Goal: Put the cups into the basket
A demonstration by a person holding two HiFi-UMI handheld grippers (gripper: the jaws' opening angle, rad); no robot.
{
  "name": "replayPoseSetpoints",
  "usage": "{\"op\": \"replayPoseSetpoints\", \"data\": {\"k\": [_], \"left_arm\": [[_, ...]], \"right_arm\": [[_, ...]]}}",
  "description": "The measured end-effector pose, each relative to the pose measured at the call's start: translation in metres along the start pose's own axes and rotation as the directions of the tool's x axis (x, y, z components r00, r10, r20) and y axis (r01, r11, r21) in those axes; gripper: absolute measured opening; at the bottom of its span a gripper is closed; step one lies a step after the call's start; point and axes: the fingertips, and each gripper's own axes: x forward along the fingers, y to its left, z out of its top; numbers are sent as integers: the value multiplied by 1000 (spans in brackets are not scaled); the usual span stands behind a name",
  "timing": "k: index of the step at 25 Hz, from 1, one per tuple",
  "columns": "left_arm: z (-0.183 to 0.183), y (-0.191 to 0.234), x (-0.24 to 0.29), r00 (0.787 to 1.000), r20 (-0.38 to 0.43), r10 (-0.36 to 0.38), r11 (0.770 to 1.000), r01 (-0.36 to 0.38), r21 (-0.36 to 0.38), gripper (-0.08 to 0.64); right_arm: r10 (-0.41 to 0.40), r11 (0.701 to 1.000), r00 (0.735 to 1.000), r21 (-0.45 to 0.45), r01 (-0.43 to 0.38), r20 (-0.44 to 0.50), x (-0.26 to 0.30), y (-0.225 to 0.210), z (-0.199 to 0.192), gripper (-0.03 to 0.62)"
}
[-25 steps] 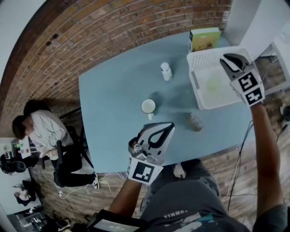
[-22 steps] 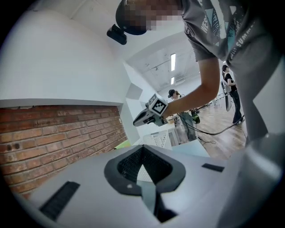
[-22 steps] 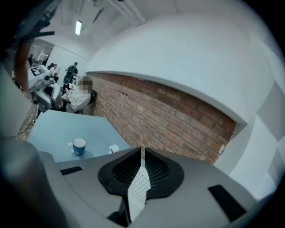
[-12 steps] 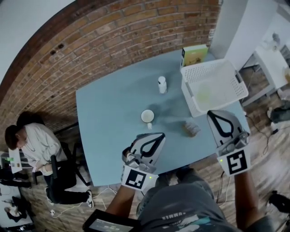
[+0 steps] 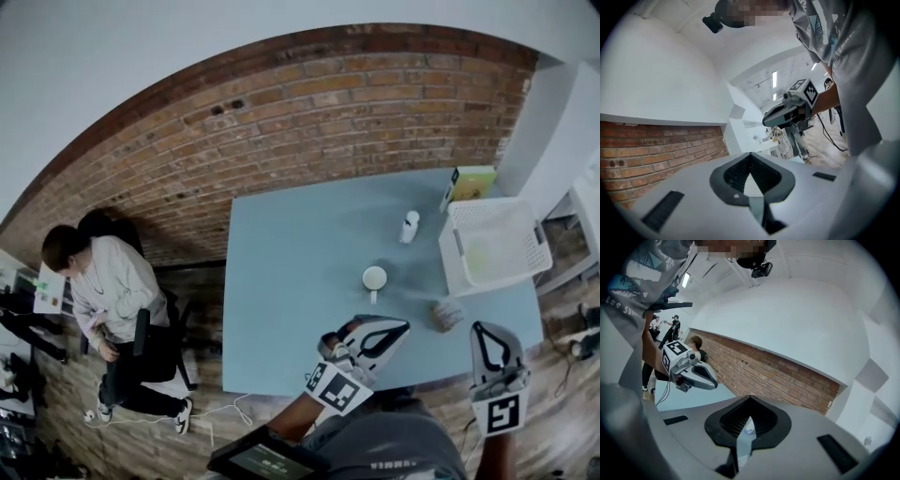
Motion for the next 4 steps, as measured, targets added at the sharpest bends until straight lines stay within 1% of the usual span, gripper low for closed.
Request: {"op": "replayPoseSetpoints", "data": {"k": [4], "left_arm": [[4,0,-34,1000,-8,6,1000,-5,24,1]], "right_arm": [[5,999,1000,-40,-6,-14,-3,25,9,12]]}}
